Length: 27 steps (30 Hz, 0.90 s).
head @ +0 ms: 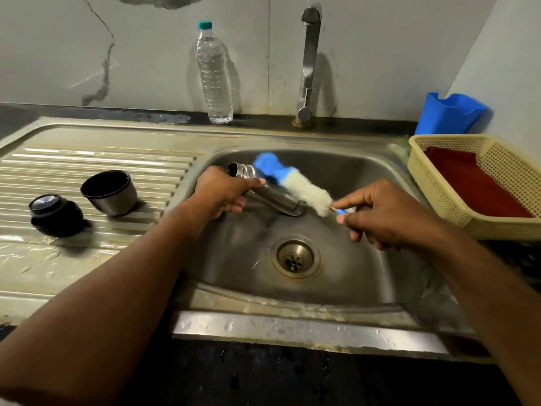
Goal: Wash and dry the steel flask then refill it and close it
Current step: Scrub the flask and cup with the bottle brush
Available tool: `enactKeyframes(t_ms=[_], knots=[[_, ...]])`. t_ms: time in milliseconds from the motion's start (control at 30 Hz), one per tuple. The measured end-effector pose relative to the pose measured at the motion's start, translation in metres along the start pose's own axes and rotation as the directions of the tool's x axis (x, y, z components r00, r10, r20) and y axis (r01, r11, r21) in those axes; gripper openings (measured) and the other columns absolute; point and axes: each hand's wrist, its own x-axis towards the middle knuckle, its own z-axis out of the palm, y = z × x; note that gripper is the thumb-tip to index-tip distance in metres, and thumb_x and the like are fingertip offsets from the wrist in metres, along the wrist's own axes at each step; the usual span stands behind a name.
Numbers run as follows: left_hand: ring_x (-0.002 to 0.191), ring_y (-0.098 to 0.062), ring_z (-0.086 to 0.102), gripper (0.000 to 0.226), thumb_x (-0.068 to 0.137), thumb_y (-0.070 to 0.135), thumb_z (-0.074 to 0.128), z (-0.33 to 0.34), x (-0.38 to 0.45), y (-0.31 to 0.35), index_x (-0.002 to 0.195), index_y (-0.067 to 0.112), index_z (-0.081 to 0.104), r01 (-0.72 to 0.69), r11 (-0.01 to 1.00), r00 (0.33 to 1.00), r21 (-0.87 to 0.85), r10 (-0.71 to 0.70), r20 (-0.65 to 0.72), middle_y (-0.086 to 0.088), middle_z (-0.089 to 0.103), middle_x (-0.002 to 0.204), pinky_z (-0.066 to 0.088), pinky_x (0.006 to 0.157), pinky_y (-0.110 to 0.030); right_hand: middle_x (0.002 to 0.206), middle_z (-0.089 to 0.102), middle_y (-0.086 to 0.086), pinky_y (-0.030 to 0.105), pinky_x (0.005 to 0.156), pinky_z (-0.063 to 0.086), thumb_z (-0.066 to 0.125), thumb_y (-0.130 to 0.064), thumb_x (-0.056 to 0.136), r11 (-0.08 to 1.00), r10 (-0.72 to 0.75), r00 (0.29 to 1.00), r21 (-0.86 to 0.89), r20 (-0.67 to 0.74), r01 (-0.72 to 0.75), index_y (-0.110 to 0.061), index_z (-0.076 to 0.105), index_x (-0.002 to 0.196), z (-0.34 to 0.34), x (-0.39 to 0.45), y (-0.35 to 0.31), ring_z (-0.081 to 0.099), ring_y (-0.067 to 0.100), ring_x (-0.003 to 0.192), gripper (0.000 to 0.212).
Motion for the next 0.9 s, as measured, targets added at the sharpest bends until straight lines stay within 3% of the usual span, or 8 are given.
enactKeyframes(t_ms=[67,167,233,367,500,600,700,900], knots=[[0.071,-0.023,0.074,0.051,0.071,0.041,0.096,0.001,0.001,-0.001,0.105,0.014,0.07,-0.021,1.0,0.999,0.009,0.021,-0.025,-0.011,0.078,0.089,0.068,0.074,-0.047,0.066,0.073,0.011,0.021,0.037,0.036,0.07,-0.011,0.096,0.993,-0.04,0.998,0.109,0.044,0.035,-0.027,0.073,0.116,-0.002,-0.001,-0.003,0.049,0.013,0.035,0.026],[0.084,-0.023,0.078,0.058,0.059,0.04,0.101,0.0,-0.006,0.002,0.103,0.023,0.069,-0.056,0.998,0.998,-0.018,0.056,-0.03,-0.002,0.076,0.098,0.067,0.076,-0.046,0.065,0.073,0.009,0.02,0.036,0.034,0.069,-0.011,0.096,0.998,-0.013,1.0,0.068,-0.024,0.015,-0.027,0.074,0.118,-0.004,0.003,0.001,0.05,0.013,0.036,0.027],[0.091,-0.019,0.077,0.065,0.055,0.037,0.103,0.002,-0.007,0.004,0.109,0.026,0.068,-0.119,0.991,0.993,-0.065,0.118,-0.016,0.003,0.076,0.103,0.066,0.077,-0.04,0.065,0.073,0.008,0.021,0.036,0.036,0.068,-0.01,0.096,0.997,-0.047,0.997,0.056,-0.068,0.051,-0.025,0.074,0.119,-0.001,0.003,0.003,0.053,0.013,0.038,0.028],[0.082,-0.011,0.072,0.057,0.065,0.025,0.1,0.003,-0.009,0.008,0.107,0.022,0.061,-0.269,0.942,0.963,-0.2,0.261,-0.07,0.0,0.077,0.102,0.051,0.054,-0.018,0.068,0.074,0.007,0.026,0.039,0.044,0.07,-0.009,0.096,0.973,-0.174,0.971,0.122,-0.162,0.195,-0.022,0.071,0.124,0.002,0.001,0.0,0.063,0.017,0.045,0.031],[0.098,-0.027,0.077,0.053,0.076,0.025,0.094,-0.001,-0.008,0.012,0.115,0.014,0.059,-0.333,0.835,0.935,-0.438,0.353,-0.04,-0.011,0.077,0.11,0.064,0.084,-0.039,0.074,0.073,0.011,0.014,0.04,0.043,0.069,-0.002,0.095,0.939,-0.249,0.914,0.15,-0.322,0.308,-0.016,0.069,0.129,0.001,-0.001,-0.005,0.063,0.006,0.047,0.037],[0.085,-0.022,0.073,0.042,0.088,0.037,0.084,-0.001,-0.007,0.016,0.114,0.01,0.065,-0.359,0.802,0.926,-0.477,0.369,-0.076,-0.008,0.075,0.098,0.061,0.079,-0.036,0.089,0.076,-0.003,0.011,0.052,0.05,0.072,-0.004,0.093,0.917,-0.328,0.863,0.091,-0.384,0.389,-0.024,0.067,0.13,0.001,-0.001,-0.008,0.069,-0.002,0.063,0.043],[0.076,-0.019,0.068,0.044,0.097,0.041,0.074,0.001,-0.011,0.02,0.114,0.001,0.064,-0.319,0.821,0.938,-0.473,0.343,-0.038,-0.009,0.071,0.089,0.057,0.073,-0.037,0.107,0.071,-0.019,0.0,0.072,0.047,0.076,-0.012,0.09,0.916,-0.401,0.844,-0.146,-0.357,0.374,-0.034,0.063,0.13,-0.002,-0.001,-0.006,0.065,-0.014,0.094,0.048],[0.08,-0.033,0.072,0.051,0.061,0.041,0.088,-0.001,-0.017,0.021,0.097,0.01,0.068,-0.296,0.891,0.924,-0.346,0.359,0.135,-0.026,0.075,0.094,0.062,0.079,-0.048,0.106,0.076,-0.013,0.017,0.081,0.049,0.072,-0.034,0.093,0.929,-0.363,0.85,-0.214,-0.383,0.3,-0.033,0.07,0.129,-0.01,0.004,-0.002,0.067,-0.003,0.092,0.036]])
